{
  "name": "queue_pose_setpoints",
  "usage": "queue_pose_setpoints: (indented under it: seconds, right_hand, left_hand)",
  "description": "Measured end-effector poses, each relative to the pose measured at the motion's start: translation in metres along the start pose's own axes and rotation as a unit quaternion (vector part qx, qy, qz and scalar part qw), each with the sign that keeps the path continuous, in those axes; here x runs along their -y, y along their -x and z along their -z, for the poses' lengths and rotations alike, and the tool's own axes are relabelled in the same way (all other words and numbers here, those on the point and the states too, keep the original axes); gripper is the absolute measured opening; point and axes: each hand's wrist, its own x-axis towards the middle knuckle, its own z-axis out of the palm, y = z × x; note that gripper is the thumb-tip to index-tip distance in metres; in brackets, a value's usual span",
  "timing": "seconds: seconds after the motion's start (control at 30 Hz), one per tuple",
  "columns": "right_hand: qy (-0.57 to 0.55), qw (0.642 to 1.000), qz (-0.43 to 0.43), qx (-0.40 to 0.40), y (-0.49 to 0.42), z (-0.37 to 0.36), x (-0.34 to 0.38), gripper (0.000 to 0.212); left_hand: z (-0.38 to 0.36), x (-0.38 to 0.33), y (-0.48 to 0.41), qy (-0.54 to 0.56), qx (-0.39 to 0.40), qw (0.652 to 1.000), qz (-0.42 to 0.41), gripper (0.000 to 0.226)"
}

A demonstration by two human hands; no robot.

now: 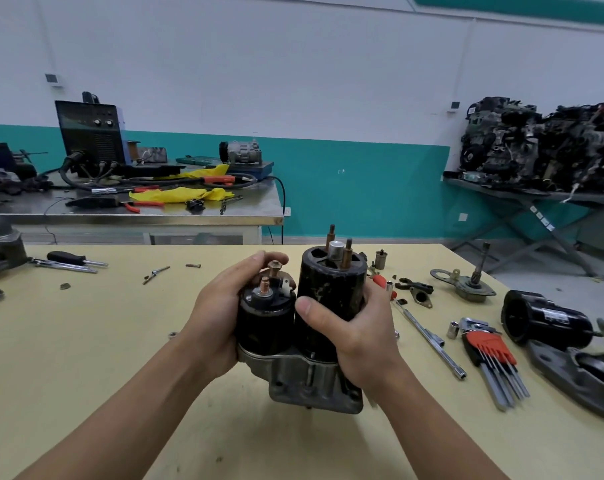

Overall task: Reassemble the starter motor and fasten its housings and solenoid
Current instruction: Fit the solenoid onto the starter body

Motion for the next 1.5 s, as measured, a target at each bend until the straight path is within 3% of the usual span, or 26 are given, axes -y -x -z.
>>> queue_pose_setpoints:
  seconds: [0.13, 0.2, 0.33, 0.5, 0.6, 0.7, 0.8, 0.9, 0.97, 1.07, 1.13, 1.23, 1.3, 1.4, 1.5]
  right_hand:
    - [0.013, 1.0, -0.016, -0.011, 0.0, 0.0, -0.002, 0.03]
    - [0.013, 1.0, -0.018, -0.016, 0.0, 0.001, -0.003, 0.032]
    - [0.007, 1.0, -0.004, -0.015, 0.0, -0.002, -0.002, 0.031]
    - [0.006, 1.0, 0.015, -0.015, 0.0, -0.003, -0.001, 0.027]
    - [0.003, 1.0, 0.015, -0.016, 0.0, -0.003, 0.0, 0.025]
    - [0.006, 1.0, 0.011, -0.027, 0.0, -0.002, -0.001, 0.027]
    - [0.004, 0.999, 0.013, -0.033, -0.001, -0.001, -0.002, 0.029]
    - [0.004, 0.999, 0.02, -0.026, -0.001, -0.002, -0.001, 0.024]
    - [0.004, 0.999, 0.022, -0.023, -0.001, -0.003, 0.0, 0.023]
    - [0.004, 1.0, 0.02, -0.024, -0.001, -0.003, -0.001, 0.026]
    - [0.002, 1.0, 0.021, -0.021, 0.0, -0.002, -0.001, 0.025]
    - [0.006, 0.999, 0.028, -0.019, 0.0, -0.001, -0.002, 0.026]
    - [0.005, 0.999, 0.033, -0.018, 0.001, -0.001, -0.001, 0.026]
    - [0.012, 0.999, 0.031, -0.021, 0.0, -0.001, -0.001, 0.025]
    - [0.014, 0.999, 0.027, -0.026, 0.0, 0.001, -0.003, 0.025]
  left_hand:
    - [0.003, 0.009, 0.001, -0.069, -0.02, 0.988, -0.139, 0.037]
    - [0.003, 0.012, 0.003, -0.103, 0.011, 0.971, -0.215, 0.044]
    - [0.005, 0.015, 0.004, -0.144, 0.04, 0.957, -0.249, 0.069]
    - [0.007, 0.009, 0.007, -0.178, 0.074, 0.956, -0.219, 0.078]
    - [0.006, 0.013, 0.009, -0.172, 0.035, 0.961, -0.211, 0.092]
    - [-0.001, 0.022, 0.009, -0.133, -0.022, 0.956, -0.261, 0.071]
    - [-0.002, 0.018, 0.01, -0.149, -0.005, 0.959, -0.242, 0.049]
    - [0.002, 0.013, 0.011, -0.156, 0.034, 0.968, -0.196, 0.058]
    - [0.001, 0.016, 0.012, -0.157, -0.003, 0.965, -0.208, 0.073]
    - [-0.002, 0.022, 0.013, -0.145, -0.039, 0.954, -0.258, 0.057]
    - [0.0, 0.016, 0.012, -0.152, 0.005, 0.962, -0.228, 0.048]
    - [0.008, 0.007, 0.012, -0.165, 0.089, 0.969, -0.164, 0.076]
    - [0.006, 0.011, 0.013, -0.177, 0.056, 0.969, -0.166, 0.093]
    - [0.0, 0.022, 0.013, -0.142, -0.02, 0.961, -0.237, 0.073]
    - [0.0, 0.016, 0.012, -0.146, 0.039, 0.967, -0.206, 0.064]
